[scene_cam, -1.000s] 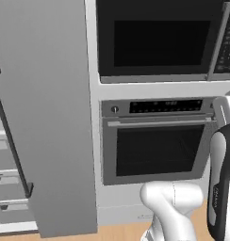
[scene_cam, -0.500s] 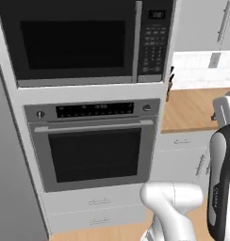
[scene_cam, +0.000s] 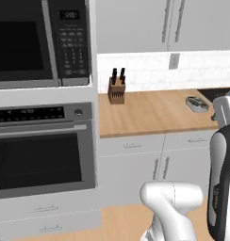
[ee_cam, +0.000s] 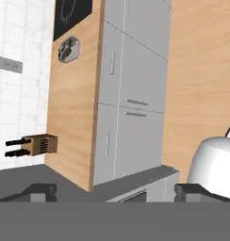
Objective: Take the meat container that has the fish and place it on the second highest rack of the freezer. Then take the vegetable container that has the bell pepper and cucumber and place it on the highest rack of the freezer.
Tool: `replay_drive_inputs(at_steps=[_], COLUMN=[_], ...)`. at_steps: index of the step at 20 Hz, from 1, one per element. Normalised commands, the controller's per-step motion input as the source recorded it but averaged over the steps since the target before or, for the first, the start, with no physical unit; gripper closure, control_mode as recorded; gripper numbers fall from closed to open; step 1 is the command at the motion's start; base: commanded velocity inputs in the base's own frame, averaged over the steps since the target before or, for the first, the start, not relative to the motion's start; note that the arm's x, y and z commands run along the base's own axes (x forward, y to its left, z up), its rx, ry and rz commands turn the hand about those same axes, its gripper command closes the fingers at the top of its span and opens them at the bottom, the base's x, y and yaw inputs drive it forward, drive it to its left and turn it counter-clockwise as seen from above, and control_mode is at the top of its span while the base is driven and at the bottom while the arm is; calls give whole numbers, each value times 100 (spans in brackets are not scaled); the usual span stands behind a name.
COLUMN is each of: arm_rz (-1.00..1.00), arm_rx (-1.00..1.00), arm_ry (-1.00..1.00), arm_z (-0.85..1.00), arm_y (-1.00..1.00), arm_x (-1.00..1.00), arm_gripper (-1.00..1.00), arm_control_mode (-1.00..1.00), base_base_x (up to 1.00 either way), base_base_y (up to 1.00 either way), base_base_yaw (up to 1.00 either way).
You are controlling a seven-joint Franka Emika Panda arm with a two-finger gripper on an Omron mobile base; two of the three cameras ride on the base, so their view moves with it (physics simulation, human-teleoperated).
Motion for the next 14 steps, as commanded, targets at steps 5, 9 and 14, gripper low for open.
replay_drive_inputs(at_steps=[5,9,14], arm_rz=[0,0,0], arm_rx=[0,0,0], arm_ry=[0,0,0], arm_z=[0,0,0], arm_y=[0,0,0], arm_x=[0,0,0], arm_gripper=[-100,-100,-100], arm_control_mode=[100,100,100], base_base_x=[2,37,48], base_base_y=[-100,-85,-81], base_base_yaw=[0,9,13])
